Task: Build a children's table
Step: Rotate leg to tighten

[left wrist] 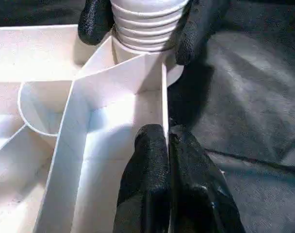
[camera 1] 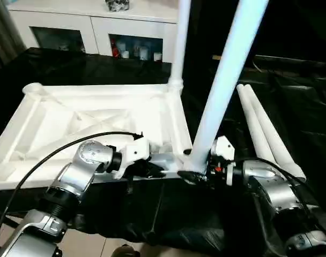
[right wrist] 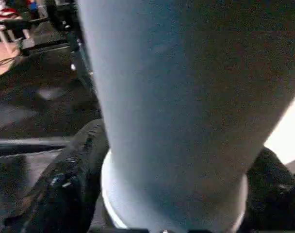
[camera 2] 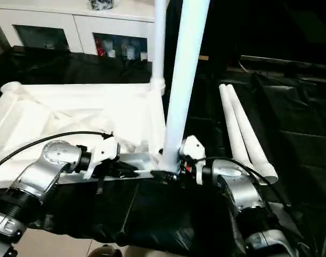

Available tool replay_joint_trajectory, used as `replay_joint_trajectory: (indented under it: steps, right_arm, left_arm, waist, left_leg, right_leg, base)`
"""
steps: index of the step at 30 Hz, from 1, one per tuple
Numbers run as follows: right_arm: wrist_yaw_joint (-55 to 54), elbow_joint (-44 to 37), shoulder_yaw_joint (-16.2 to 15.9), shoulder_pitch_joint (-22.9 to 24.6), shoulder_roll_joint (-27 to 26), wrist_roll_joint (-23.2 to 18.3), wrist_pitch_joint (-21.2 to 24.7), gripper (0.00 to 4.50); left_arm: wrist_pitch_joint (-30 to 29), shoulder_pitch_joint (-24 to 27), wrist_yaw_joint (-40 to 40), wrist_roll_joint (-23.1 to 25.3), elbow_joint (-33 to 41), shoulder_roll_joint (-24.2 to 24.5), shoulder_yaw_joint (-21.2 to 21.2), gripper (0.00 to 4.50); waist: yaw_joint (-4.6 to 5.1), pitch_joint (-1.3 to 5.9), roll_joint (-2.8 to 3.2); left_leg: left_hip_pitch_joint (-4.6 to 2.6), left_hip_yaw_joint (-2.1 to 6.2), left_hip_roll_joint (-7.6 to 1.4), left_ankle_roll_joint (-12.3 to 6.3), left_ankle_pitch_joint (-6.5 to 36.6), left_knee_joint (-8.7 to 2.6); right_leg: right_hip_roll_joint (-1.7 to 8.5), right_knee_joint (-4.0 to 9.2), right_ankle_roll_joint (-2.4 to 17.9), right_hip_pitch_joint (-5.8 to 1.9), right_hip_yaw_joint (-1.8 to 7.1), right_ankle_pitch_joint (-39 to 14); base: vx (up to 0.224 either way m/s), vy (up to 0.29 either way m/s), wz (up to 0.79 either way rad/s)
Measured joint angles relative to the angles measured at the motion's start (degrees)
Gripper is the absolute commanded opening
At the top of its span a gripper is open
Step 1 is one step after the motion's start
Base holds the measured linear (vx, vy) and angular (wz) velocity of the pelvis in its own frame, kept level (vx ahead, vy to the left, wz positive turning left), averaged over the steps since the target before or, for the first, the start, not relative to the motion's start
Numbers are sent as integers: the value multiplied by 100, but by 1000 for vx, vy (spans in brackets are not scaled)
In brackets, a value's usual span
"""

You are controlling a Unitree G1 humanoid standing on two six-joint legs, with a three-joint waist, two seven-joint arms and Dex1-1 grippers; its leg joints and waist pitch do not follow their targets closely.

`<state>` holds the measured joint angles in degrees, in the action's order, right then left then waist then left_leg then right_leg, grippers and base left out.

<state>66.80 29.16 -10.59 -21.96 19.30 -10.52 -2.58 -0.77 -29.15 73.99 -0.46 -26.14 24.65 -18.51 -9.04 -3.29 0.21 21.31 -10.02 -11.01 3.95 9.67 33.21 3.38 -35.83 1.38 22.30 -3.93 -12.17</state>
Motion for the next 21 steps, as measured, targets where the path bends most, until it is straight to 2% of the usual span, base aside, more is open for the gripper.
replay_joint_trajectory:
  steps: [4,11,14,18,21]
  right_arm:
    - [50,-206,-19,108,16,-4,108,287]
    - [-93,-416,-33,225,-44,-17,332,279]
    - [-633,-350,137,211,-211,69,488,278]
    - [-2235,250,509,-164,-781,311,579,277]
    - [-2963,500,652,-317,-1036,367,572,277]
  left_arm:
    - [95,-1,120,-45,-49,42,-8,0]
    - [43,-1,76,-92,-112,-64,19,0]
    - [-80,-54,-294,10,-212,-225,65,0]
    - [-509,-296,-1202,215,-517,-655,180,0]
    - [-651,-346,-1652,318,-545,-833,191,0]
  waist:
    - [-22,0,0]
    - [-60,1,-1]
    - [-37,4,-7]
    - [80,10,-19]
    - [107,11,-20]
  left_leg:
    - [-1,0,0,0,0,0]
    - [-5,0,0,0,0,0]
    - [-21,0,0,1,0,1]
    - [-38,0,2,3,0,-6]
    - [-45,0,2,3,-1,-11]
  right_leg:
    - [0,-1,0,0,0,0]
    - [0,-3,0,-3,0,0]
    - [0,-12,1,-13,3,2]
    - [1,-10,-21,-19,3,-8]
    - [1,-10,-23,-23,4,-5]
  base:
    - [0,0,0]
    - [0,0,0]
    - [0,0,0]
    - [0,0,0]
    - [0,0,0]
